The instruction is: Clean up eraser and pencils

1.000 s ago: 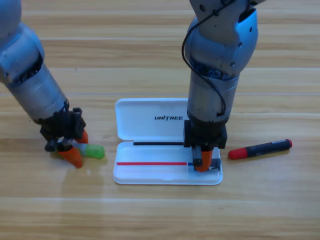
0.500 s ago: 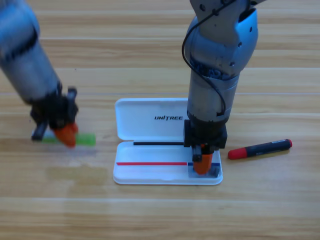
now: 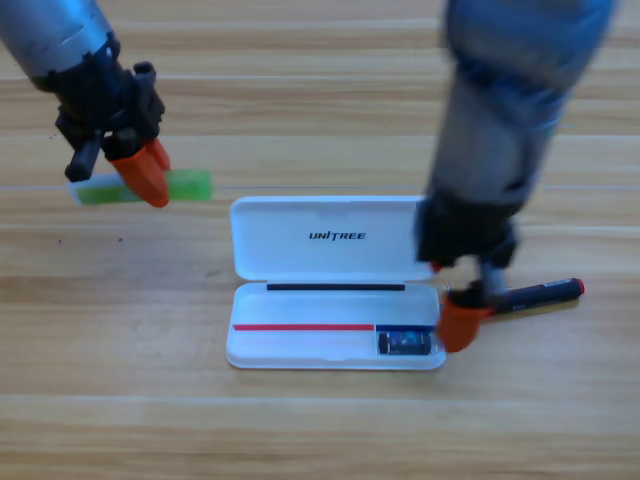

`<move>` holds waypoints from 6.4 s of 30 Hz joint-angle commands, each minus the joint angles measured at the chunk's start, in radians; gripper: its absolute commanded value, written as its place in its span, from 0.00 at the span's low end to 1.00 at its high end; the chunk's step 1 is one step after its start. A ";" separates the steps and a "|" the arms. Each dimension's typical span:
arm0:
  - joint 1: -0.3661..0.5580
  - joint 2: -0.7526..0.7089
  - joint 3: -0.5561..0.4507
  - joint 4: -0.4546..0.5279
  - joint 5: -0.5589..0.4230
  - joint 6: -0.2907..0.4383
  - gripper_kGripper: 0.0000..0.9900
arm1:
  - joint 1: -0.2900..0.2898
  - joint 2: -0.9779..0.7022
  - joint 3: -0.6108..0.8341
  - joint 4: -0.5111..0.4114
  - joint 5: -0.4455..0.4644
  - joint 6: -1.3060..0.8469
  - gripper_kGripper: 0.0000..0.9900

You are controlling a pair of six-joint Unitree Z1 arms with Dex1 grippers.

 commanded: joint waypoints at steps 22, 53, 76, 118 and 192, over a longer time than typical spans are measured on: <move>-0.189 0.340 -0.202 0.033 -0.147 -0.108 0.00 | -0.317 0.175 0.148 -0.164 -0.015 -0.340 0.83; -0.266 0.404 -0.158 -0.029 -0.121 -0.174 0.00 | -0.317 0.182 0.178 -0.164 -0.029 -0.380 0.00; -0.277 0.421 -0.109 -0.079 -0.121 -0.215 0.00 | -0.276 -0.022 0.238 -0.151 -0.030 -0.340 0.00; -0.298 0.268 -0.115 -0.044 -0.054 -0.280 1.00 | -0.112 -0.078 0.140 -0.069 -0.035 -0.216 0.00; 0.070 -0.562 0.411 -0.295 -0.077 -0.253 1.00 | 0.002 -0.494 0.098 -0.069 0.238 0.005 0.91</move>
